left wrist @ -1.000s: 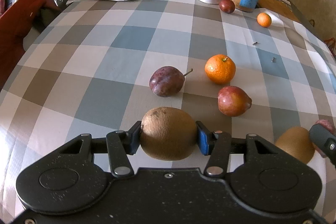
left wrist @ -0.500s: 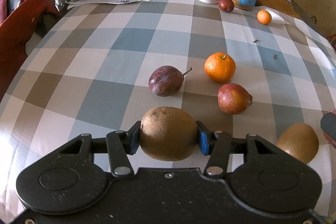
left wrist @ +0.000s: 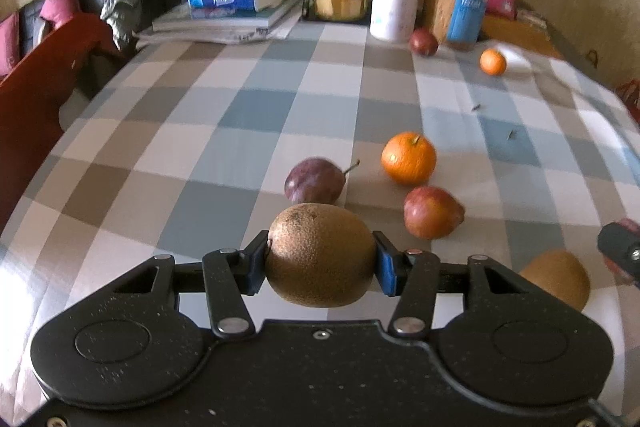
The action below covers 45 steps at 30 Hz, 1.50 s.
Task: Organize fruits
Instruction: 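Lift the kiwi and the red pear and carry them back toward the tray, then lower both fruits over the gold tray and open both tools to release them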
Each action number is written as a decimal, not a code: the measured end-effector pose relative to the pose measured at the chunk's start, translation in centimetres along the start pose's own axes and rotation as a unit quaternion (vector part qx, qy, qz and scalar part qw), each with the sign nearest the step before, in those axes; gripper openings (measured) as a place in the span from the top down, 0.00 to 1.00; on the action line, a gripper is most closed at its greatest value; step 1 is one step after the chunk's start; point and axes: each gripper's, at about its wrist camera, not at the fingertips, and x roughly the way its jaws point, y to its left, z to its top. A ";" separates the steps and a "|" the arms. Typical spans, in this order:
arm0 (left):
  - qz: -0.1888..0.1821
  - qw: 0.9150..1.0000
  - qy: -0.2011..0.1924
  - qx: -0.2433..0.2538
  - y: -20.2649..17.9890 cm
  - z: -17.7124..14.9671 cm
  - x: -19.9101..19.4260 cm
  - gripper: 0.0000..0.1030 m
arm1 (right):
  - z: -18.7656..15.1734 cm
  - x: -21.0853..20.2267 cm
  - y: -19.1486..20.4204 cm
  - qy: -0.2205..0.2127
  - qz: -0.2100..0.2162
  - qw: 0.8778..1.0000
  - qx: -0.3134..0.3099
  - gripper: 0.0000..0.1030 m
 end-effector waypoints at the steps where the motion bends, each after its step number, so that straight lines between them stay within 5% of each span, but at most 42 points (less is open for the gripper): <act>1: -0.001 1.000 -0.006 0.000 0.0 0.0 -0.2 0.44 | 0.0 0.0 0.0 -0.001 -0.002 1.000 0.000 0.63; 11: 0.015 0.997 -0.069 0.020 -0.9 -0.1 -2.3 0.44 | 0.0 0.3 0.1 -0.001 -0.014 1.000 -0.005 0.63; 17: -0.035 0.999 -0.023 -0.002 -0.2 0.3 -2.0 0.44 | -0.1 0.4 0.2 0.007 -0.012 1.000 -0.009 0.63; 28: -0.069 0.997 0.032 0.002 0.9 -1.8 -4.9 0.44 | -0.1 0.3 0.5 0.007 -0.010 1.000 -0.017 0.63; 45: -0.113 0.991 0.045 0.062 1.0 -6.3 -10.4 0.44 | -0.2 0.5 0.5 0.021 -0.004 0.999 -0.023 0.63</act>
